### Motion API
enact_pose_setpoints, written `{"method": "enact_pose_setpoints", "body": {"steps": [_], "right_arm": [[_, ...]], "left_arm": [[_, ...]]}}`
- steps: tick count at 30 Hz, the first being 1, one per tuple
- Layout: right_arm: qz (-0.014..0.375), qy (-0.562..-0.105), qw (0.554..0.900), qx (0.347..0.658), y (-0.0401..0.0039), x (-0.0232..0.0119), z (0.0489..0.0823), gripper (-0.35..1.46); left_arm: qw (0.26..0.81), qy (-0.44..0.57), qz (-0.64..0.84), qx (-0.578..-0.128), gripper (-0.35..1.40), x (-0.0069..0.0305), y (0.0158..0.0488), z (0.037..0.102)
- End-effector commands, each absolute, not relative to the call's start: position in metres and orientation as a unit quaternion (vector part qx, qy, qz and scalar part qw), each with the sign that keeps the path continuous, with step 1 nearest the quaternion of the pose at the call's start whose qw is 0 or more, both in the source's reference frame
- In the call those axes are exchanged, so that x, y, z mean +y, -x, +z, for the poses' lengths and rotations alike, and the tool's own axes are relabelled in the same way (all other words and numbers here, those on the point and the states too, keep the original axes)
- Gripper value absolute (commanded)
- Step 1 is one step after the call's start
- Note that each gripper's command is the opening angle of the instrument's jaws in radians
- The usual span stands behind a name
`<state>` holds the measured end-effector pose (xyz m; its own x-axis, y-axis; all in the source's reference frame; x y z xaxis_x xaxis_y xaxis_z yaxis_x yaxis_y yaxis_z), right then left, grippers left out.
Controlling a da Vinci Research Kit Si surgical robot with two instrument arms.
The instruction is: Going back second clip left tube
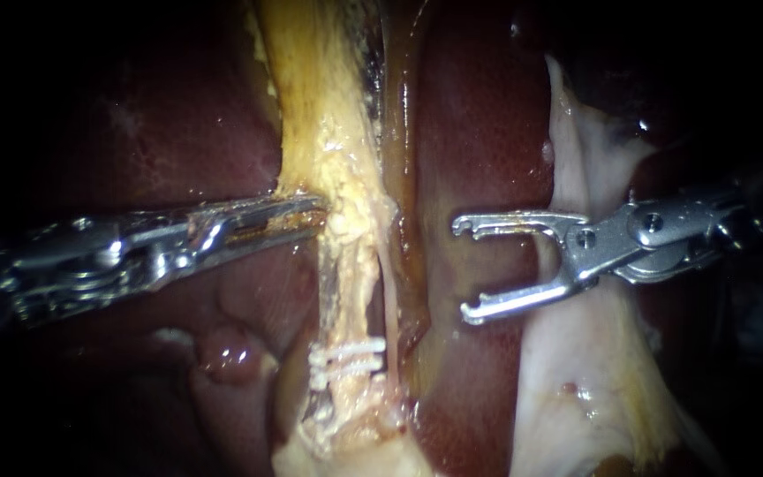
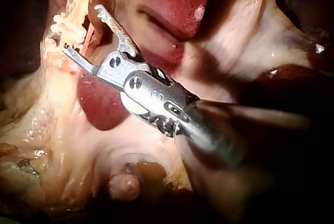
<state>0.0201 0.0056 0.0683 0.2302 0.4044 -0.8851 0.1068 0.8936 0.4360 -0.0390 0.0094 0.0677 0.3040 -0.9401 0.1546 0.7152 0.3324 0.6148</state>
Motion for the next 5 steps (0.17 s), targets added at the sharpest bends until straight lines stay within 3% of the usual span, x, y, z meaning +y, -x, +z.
{"method": "enact_pose_setpoints", "body": {"steps": [1,5], "right_arm": [[0.099,-0.208,0.756,0.613,-0.0201,0.0056,0.0683,0.6],[0.097,-0.206,0.757,0.613,-0.0202,0.0055,0.0682,0.6]], "left_arm": [[0.776,-0.223,-0.533,-0.253,-0.35,0.0094,0.039,0.0677],[0.776,-0.223,-0.533,-0.253,-0.35,0.0095,0.039,0.0676]]}}
